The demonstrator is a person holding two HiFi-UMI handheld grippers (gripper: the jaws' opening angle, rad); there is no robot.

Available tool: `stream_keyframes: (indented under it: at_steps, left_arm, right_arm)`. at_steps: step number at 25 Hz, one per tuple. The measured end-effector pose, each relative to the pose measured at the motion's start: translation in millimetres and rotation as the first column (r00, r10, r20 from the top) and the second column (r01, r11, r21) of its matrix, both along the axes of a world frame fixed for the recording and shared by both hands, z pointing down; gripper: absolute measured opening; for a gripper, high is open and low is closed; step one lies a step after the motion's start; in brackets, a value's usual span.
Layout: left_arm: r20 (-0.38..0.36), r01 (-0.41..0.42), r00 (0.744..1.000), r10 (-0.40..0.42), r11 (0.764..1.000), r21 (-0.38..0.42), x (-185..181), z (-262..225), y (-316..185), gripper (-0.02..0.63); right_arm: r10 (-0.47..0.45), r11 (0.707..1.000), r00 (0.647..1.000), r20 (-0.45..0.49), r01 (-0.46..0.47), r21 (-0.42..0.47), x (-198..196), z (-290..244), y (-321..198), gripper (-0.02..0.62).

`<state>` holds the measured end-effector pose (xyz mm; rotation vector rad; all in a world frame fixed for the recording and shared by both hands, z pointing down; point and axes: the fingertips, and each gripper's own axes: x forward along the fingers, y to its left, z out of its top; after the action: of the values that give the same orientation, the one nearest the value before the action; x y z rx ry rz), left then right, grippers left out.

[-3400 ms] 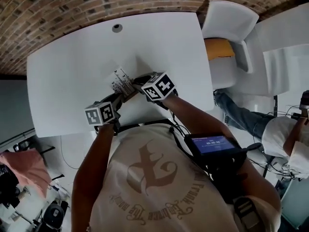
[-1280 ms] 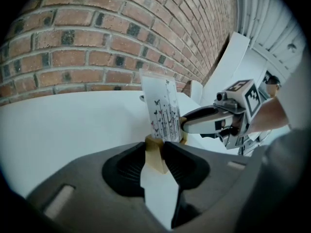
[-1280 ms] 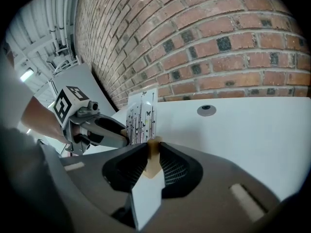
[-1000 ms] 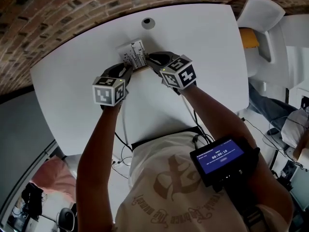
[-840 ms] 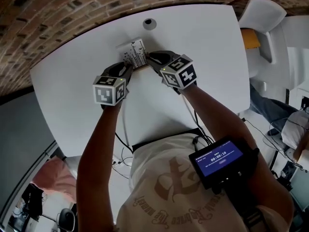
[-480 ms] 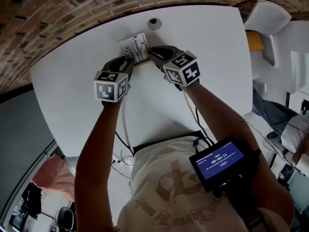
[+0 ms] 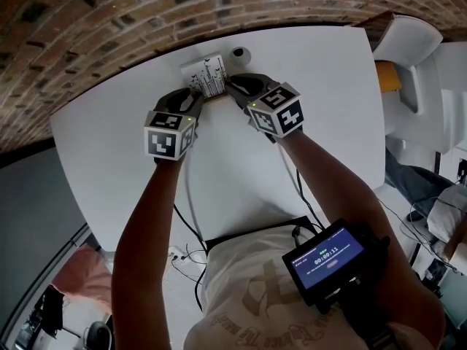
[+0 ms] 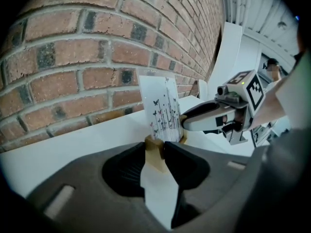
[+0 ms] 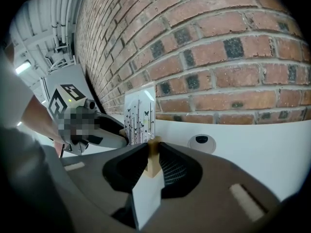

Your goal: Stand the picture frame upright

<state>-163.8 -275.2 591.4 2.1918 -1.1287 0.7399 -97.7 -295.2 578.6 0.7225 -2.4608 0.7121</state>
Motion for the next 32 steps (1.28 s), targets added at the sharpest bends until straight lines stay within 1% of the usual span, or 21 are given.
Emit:
stream_keyframes:
  at_steps: [4, 14, 19, 23, 27, 32]
  left_arm:
    - [0.045, -0.007, 0.999, 0.006, 1.000, 0.005, -5, -1, -16, 0.130]
    - [0.115, -0.016, 0.993, 0.007, 0.997, 0.078, -22, -1, -52, 0.130]
    - [0.183, -0.050, 0.983, 0.026, 0.990, 0.130, -27, -1, -67, 0.130]
    - [0.237, -0.066, 0.971, 0.025, 0.984, 0.166, -28, -1, -76, 0.130]
    - [0.261, -0.071, 0.965, 0.027, 0.984, 0.162, -27, 7, -81, 0.130]
    - [0.259, -0.070, 0.966, 0.025, 0.983, 0.167, -26, 10, -84, 0.132]
  right_arm:
    - [0.008, 1.000, 1.000, -0.007, -0.007, 0.028, -4, 2, -17, 0.081]
    - [0.033, 0.996, 0.999, -0.004, -0.032, 0.087, -20, 2, -52, 0.078]
    - [0.042, 0.992, 0.999, -0.023, -0.039, 0.123, -23, 3, -66, 0.080]
    - [0.052, 0.988, 0.998, -0.047, -0.045, 0.144, -25, 5, -73, 0.079]
    - [0.054, 0.985, 0.995, -0.085, -0.039, 0.166, -24, 9, -77, 0.078]
    - [0.056, 0.984, 0.995, -0.081, -0.041, 0.172, -23, 12, -80, 0.080]
